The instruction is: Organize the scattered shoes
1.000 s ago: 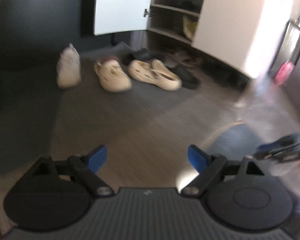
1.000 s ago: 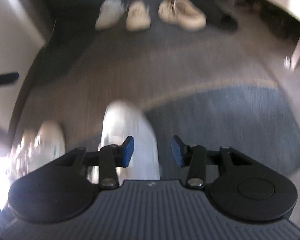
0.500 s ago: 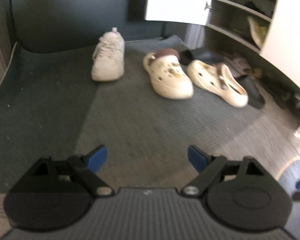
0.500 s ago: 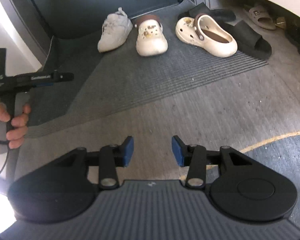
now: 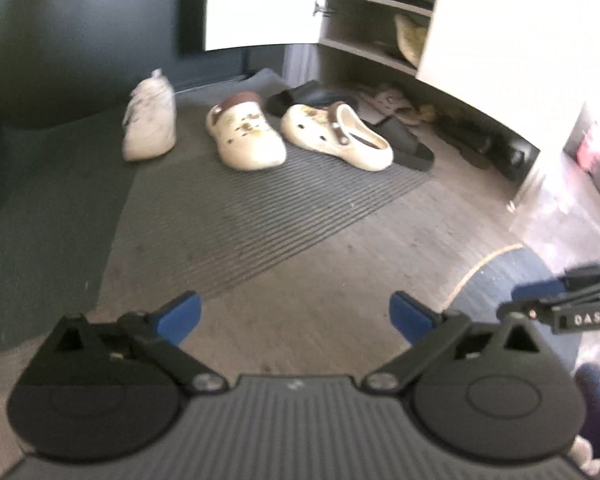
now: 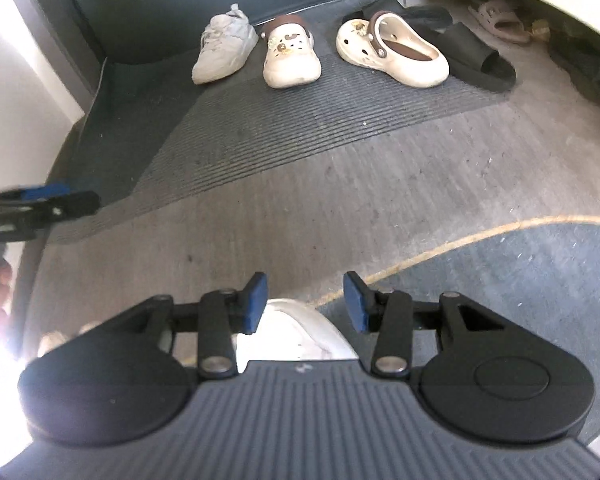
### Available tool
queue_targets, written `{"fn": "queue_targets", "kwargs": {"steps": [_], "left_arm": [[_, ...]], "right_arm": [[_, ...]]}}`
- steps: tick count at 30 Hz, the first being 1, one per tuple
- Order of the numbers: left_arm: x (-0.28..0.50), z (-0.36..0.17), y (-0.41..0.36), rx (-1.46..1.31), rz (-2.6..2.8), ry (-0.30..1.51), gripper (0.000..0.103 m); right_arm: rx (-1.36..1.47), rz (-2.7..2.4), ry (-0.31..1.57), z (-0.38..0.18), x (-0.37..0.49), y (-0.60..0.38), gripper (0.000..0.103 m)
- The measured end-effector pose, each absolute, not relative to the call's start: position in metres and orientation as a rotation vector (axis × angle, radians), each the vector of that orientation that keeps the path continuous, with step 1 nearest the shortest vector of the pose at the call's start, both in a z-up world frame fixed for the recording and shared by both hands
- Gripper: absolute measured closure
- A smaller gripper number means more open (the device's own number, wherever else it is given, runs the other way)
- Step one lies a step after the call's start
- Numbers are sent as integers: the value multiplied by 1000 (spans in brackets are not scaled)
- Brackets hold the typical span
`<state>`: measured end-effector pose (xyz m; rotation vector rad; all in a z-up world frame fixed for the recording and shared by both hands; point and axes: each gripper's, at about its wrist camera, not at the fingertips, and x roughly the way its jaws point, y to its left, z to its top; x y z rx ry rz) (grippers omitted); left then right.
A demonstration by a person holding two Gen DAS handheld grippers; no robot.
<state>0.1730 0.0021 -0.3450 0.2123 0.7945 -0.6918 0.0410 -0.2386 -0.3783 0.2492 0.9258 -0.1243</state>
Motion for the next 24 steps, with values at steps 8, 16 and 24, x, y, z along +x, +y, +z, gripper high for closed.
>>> {"fn": "queue_targets", "kwargs": {"steps": [8, 16, 24], "left_arm": [[357, -387, -43, 266, -389, 844, 6], [450, -426, -19, 310, -301, 792, 8], [536, -415, -14, 179, -284, 733, 12]], "right_arm": [[253, -180, 951, -397, 154, -260, 58], [263, -204, 860, -428, 265, -251, 58], [308, -112, 846, -413, 289, -235, 58]]}}
